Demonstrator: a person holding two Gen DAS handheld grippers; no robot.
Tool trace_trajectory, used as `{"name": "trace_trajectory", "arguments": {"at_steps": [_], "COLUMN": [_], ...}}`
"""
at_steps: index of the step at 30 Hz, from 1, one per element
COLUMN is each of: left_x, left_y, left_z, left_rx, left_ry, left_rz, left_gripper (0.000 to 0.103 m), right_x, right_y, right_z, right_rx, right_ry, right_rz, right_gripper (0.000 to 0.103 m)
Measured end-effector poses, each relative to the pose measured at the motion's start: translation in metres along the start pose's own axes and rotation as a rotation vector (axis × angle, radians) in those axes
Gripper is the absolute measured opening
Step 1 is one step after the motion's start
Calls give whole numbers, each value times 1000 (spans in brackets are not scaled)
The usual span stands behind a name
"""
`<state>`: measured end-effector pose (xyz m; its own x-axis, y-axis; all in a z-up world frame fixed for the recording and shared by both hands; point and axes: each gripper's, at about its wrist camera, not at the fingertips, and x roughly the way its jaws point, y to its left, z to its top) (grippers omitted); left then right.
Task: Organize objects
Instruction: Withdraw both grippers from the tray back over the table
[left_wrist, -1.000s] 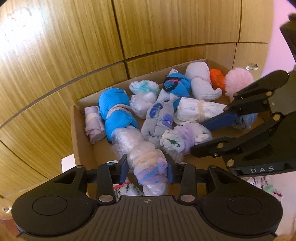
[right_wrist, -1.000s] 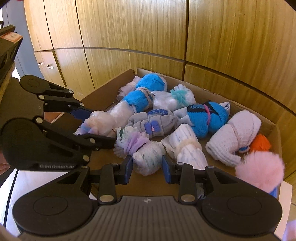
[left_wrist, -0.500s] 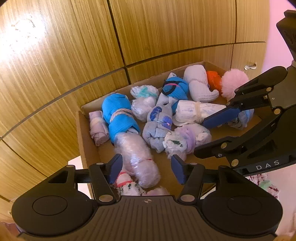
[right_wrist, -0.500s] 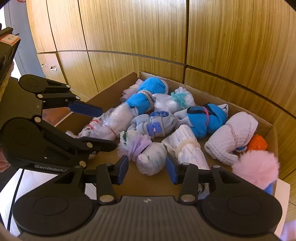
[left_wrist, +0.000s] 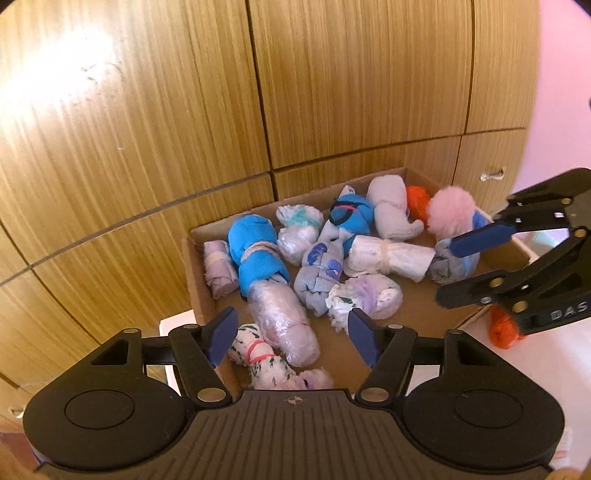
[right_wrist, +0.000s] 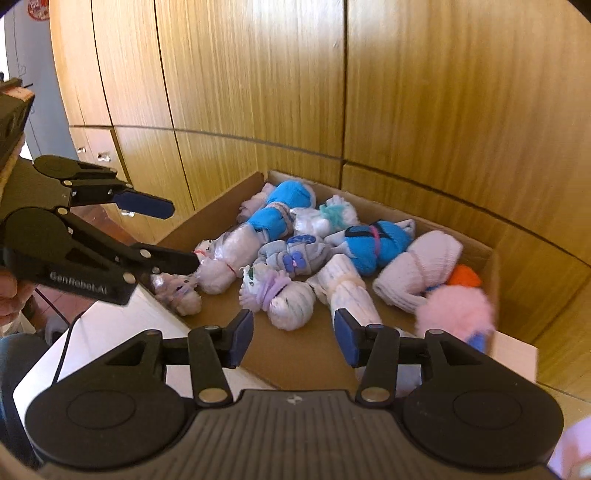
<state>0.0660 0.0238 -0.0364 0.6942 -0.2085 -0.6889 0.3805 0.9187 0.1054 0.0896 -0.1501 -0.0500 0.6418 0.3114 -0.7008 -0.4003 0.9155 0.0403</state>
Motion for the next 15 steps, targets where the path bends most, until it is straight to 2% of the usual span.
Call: {"name": "trace_trajectory", "arguments": {"at_steps": [8,15], "left_x": [-21,-38], "left_y": [3,-1], "left_z": [-16,-37], "left_rx": [-63,-132], "left_ry": [-11,-2], "left_rz": [-10,-79], "left_gripper": [72,73], "right_x": [-46,-63], "right_y": [0,-10], "right_z": [-19,-49], "right_rx": [28,78], "right_ry": [-35,-46], "right_rz": [-33,-62], "right_gripper": [48,50]}}
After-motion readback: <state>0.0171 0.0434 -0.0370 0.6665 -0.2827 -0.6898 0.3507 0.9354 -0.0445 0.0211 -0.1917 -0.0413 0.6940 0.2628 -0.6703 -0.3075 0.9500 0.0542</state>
